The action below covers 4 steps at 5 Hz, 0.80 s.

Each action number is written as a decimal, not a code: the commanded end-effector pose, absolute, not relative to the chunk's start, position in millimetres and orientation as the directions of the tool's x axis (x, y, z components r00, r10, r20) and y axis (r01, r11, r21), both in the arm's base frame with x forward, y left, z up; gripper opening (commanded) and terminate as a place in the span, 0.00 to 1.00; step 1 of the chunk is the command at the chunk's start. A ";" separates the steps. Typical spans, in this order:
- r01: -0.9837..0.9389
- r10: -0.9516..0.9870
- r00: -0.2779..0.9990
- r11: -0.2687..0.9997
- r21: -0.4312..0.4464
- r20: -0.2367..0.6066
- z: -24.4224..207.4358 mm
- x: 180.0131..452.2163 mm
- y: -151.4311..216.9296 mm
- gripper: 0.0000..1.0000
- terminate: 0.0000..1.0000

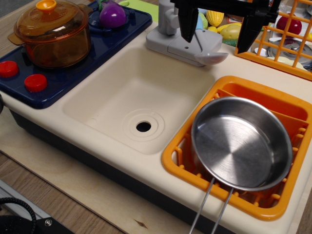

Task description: Put spoon into pan

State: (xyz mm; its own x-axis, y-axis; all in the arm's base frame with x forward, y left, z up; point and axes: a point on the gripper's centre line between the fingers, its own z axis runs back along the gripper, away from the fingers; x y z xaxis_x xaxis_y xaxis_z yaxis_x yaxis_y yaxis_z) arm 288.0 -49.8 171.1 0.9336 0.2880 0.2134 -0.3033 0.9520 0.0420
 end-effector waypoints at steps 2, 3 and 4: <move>-0.292 0.277 0.938 0.955 0.045 0.210 167.0 303.1 -40.7 1.00 0.00; -0.282 0.264 0.940 0.958 0.056 0.217 167.5 317.2 -37.2 1.00 0.00; -0.281 0.268 0.938 0.959 0.028 0.222 160.8 328.5 -38.4 1.00 0.00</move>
State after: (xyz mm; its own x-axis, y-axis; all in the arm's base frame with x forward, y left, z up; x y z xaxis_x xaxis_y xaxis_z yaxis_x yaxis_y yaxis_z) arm 327.6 -39.8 143.6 0.9428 0.2756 0.1873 -0.2829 0.9591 0.0127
